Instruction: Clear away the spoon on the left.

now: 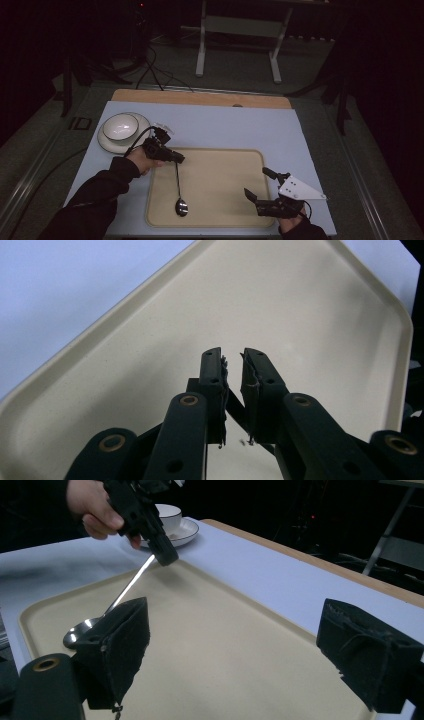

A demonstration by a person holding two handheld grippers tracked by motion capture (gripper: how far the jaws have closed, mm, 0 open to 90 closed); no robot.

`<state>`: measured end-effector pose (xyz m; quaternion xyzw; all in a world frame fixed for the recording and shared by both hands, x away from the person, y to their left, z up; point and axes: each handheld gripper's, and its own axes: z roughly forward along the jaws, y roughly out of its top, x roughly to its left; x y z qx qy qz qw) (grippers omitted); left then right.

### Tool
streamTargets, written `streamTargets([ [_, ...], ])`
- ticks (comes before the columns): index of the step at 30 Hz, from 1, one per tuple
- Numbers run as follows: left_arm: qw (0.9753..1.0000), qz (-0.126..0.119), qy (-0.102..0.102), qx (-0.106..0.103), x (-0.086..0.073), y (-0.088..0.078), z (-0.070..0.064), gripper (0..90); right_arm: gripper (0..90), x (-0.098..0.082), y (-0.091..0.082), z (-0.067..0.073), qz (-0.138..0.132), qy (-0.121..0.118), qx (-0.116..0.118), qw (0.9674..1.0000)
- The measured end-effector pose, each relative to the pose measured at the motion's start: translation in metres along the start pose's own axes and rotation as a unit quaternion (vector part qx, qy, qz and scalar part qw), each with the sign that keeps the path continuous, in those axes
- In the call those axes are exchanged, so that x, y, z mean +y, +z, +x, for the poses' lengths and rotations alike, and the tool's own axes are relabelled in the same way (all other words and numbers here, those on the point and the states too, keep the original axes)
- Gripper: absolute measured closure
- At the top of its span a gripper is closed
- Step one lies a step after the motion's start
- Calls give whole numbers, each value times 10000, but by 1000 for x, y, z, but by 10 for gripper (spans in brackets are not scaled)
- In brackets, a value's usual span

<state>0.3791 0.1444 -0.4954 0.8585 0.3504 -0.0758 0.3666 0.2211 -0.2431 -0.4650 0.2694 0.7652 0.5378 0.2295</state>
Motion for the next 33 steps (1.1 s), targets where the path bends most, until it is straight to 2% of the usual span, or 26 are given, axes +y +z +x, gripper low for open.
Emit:
streamTargets([
  [9, 9998, -106, -133, 58, -3, 16, 9, 777, 139, 0, 0, 0, 1, 5, 16, 10000],
  [14, 9997, -103, -181, 136, -5, 24, 12, 744, 139, 0, 1, 0, 5, 1, 26, 10000],
  [18, 9996, -88, -228, 119, -5, 30, 13, 744, 139, 0, 1, -1, 14, 7, 31, 10000],
  [24, 9997, -24, -204, 152, -3, 38, 13, 745, 139, -1, 1, 0, 28, 10, 43, 10000],
  [27, 9994, -75, -225, 270, -3, 39, 14, 744, 139, -1, 1, 0, 33, 16, 51, 10000],
  [33, 9974, -387, -288, 530, -2, 34, 18, 723, 139, -1, 1, -1, 28, 42, 70, 10000],
])
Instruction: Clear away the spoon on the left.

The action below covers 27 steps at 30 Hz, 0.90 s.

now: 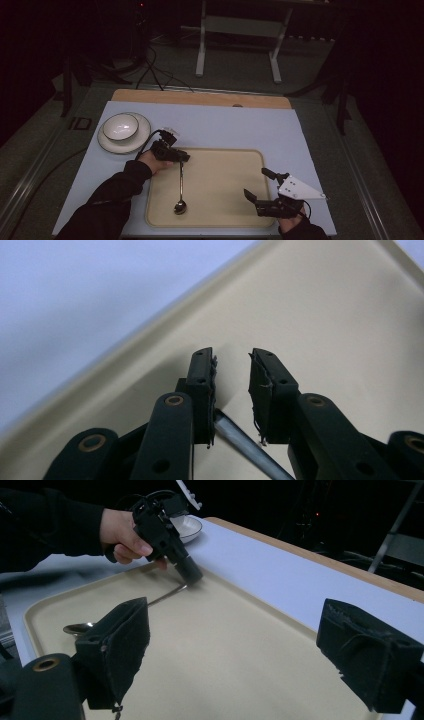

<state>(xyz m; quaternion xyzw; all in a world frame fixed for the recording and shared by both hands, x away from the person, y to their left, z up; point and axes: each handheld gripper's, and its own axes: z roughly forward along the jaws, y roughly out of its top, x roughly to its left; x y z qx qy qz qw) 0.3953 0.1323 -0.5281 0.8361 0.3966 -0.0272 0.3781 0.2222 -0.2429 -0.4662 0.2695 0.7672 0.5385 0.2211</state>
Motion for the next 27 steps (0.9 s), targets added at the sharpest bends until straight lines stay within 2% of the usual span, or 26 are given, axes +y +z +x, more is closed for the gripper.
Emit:
streamTargets([
  [5, 9999, -128, 4, 55, 1, -7, -3, 672, 139, 0, 0, 0, 5, -3, -7, 10000],
  [7, 9999, -125, 89, 52, 1, -10, -7, 666, 139, 0, 0, 0, 10, -2, -5, 10000],
  [12, 9994, -170, 245, 178, 3, -21, -23, 560, 139, 0, 0, 0, 27, -14, -14, 10000],
  [16, 9989, -205, 408, 142, 5, -30, -37, 477, 139, 0, 0, -1, 23, 1, -19, 10000],
  [18, 9984, -212, 493, 164, 6, -34, -43, 403, 139, -1, 1, -1, 27, 9, -20, 10000],
  [21, 9968, -450, 602, -263, 7, -44, -48, 328, 139, -1, 0, -1, 28, 21, -21, 10000],
  [22, 9960, -504, 647, -353, 7, -46, -50, 254, 139, -1, 1, -1, 27, 24, -24, 10000],
  [24, 9946, -660, 675, -436, 8, -52, -54, 244, 139, -1, 1, -2, 26, 35, -14, 10000],
  [25, 9937, -699, 682, -547, 9, -54, -56, 231, 139, -1, 1, -2, 29, 33, -14, 10000],
  [27, 9934, -749, 659, -560, 10, -58, -60, 192, 139, -1, 1, -2, 25, 45, -5, 10000],
])
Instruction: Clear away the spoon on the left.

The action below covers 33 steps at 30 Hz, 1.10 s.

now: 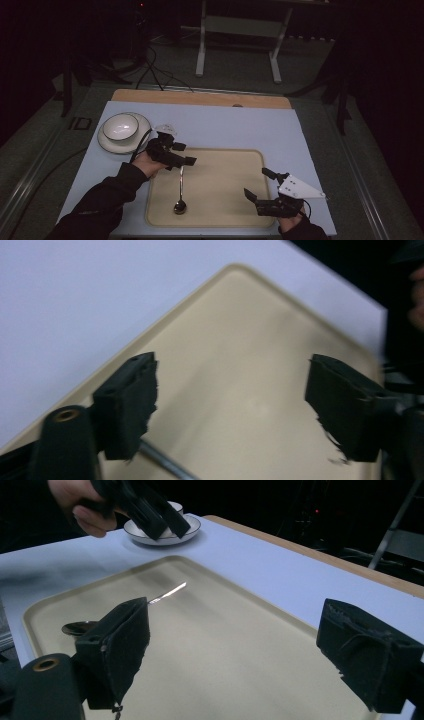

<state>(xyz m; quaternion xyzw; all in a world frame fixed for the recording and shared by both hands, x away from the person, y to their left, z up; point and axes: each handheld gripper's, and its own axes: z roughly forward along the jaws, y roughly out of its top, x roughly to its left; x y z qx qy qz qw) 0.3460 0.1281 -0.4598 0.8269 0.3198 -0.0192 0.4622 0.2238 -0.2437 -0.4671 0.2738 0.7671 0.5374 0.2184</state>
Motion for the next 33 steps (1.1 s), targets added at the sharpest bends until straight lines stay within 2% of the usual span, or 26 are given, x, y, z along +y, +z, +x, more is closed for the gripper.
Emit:
streamTargets([
  [5, 10000, -12, 8, 0, 3, -8, -10, 143, 139, 0, 0, 1, 18, -28, -10, 10000],
  [7, 10000, -24, 96, -5, 3, -12, -14, 94, 139, 0, 0, 1, 20, -30, -17, 10000],
  [10, 9998, -122, 123, -63, 2, -19, -20, 35, 139, 0, 0, 1, 22, -25, -16, 10000],
  [12, 9996, -209, 159, -44, 1, -24, -23, 31, 139, 0, 0, 1, 23, -29, -11, 10000],
  [17, 9984, -463, 278, 171, -5, -38, -33, 22, 139, 0, 0, 1, 23, -35, -9, 10000],
  [20, 9977, -487, 383, 274, -10, -45, -37, 22, 139, 0, 0, 1, 30, -41, -12, 10000],
  [28, 9971, -488, 438, 391, -30, -58, -46, 21, 139, 0, 1, 2, 46, -50, -19, 10000],
  [31, 9957, -523, 573, 514, -38, -64, -50, 21, 139, 0, 1, 2, 45, -50, -21, 10000],
  [33, 9955, -533, 574, 530, -42, -67, -52, 21, 139, 0, 1, 2, 55, -44, -19, 10000],
])
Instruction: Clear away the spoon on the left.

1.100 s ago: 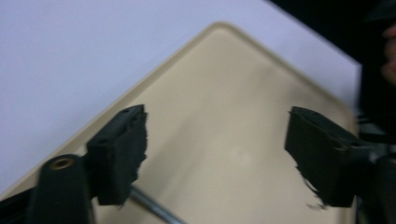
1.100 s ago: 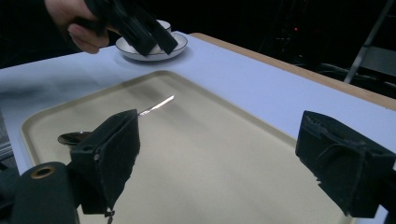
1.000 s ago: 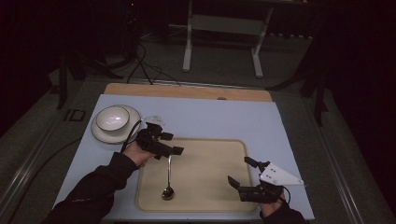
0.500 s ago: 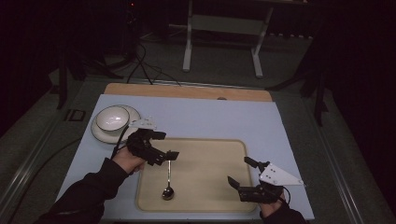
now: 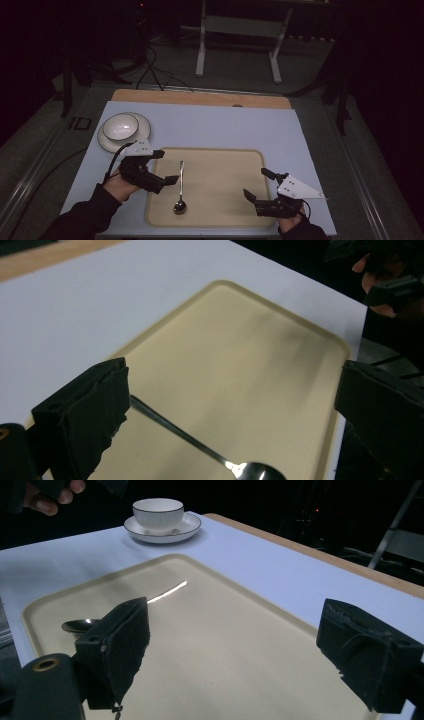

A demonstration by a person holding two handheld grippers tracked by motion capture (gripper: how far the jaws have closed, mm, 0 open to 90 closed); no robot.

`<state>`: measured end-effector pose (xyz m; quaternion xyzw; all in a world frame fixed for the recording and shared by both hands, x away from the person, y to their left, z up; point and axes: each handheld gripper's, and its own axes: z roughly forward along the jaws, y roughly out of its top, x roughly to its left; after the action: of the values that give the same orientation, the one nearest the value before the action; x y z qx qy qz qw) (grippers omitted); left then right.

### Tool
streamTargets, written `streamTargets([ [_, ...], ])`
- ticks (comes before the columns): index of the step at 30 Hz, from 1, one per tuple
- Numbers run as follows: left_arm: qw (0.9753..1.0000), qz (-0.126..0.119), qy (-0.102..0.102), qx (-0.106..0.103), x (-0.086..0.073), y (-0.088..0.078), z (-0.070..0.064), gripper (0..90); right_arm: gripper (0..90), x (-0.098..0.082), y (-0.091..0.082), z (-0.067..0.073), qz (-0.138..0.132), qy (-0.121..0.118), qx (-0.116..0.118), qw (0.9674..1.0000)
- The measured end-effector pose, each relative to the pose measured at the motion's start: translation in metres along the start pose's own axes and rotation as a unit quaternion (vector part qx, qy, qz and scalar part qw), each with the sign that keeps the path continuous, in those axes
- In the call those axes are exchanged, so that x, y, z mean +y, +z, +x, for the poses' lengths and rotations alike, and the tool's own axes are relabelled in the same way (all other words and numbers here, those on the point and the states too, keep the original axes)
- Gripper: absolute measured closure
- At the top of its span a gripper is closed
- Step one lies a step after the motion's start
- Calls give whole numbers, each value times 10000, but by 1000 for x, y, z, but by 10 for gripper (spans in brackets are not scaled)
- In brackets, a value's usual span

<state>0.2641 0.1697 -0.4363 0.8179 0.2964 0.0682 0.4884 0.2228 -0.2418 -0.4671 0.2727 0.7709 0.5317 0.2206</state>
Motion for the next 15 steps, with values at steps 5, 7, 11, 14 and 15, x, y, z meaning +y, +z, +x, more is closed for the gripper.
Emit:
streamTargets([
  [5, 10000, -3, 9, 86, -9, -6, -1, 21, 139, 0, 0, 0, 5, -5, -4, 10000],
  [7, 9999, -32, -46, 108, -17, -9, 0, 21, 139, 0, 0, 0, 11, -3, -7, 10000],
  [11, 9998, -37, -82, 182, -25, -11, 0, 21, 139, 0, 0, 0, 13, -4, -13, 10000],
  [14, 9996, -66, -88, 258, -36, -14, -1, 21, 139, 0, 0, 0, 15, 2, -6, 10000],
  [15, 9996, -77, -62, 282, -38, -14, -2, 21, 139, 0, 0, 0, 15, 1, -7, 10000],
])
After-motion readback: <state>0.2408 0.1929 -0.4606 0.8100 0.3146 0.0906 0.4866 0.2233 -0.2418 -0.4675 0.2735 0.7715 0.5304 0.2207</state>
